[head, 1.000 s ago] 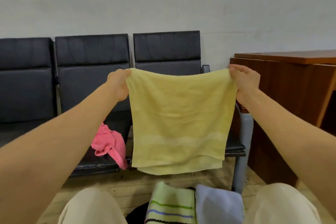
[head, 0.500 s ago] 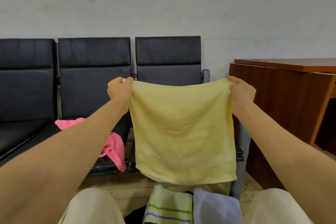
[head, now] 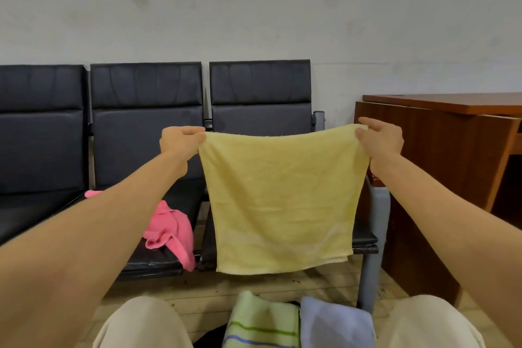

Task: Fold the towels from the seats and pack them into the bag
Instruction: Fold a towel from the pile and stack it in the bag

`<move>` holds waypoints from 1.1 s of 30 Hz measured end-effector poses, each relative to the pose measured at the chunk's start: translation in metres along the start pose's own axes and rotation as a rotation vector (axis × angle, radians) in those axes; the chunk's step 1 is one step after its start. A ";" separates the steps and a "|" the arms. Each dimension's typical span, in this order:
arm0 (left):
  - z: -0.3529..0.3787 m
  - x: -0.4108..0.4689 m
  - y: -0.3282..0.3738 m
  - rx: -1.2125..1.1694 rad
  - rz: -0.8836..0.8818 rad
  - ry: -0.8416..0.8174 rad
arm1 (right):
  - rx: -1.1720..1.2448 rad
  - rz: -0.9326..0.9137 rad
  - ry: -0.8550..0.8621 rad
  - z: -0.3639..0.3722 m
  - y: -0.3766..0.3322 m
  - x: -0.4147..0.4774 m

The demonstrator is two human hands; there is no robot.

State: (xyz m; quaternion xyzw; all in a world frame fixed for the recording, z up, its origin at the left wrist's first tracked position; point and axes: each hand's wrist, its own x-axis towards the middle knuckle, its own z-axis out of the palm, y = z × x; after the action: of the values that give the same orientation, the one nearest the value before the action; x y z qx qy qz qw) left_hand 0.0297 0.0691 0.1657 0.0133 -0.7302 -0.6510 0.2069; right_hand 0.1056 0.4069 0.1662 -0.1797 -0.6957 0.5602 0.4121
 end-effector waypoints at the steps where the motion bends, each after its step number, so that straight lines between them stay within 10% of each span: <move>1: 0.000 0.001 0.000 0.028 0.015 0.001 | -0.020 -0.002 0.003 -0.001 0.000 0.002; 33: 0.015 -0.005 0.013 0.456 0.154 0.023 | -0.293 -0.015 -0.004 0.005 0.008 -0.009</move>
State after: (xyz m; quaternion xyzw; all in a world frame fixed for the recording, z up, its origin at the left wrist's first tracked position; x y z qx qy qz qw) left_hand 0.0325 0.0866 0.1755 0.0113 -0.8548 -0.4515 0.2556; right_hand 0.1057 0.3998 0.1547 -0.2317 -0.7721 0.4498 0.3844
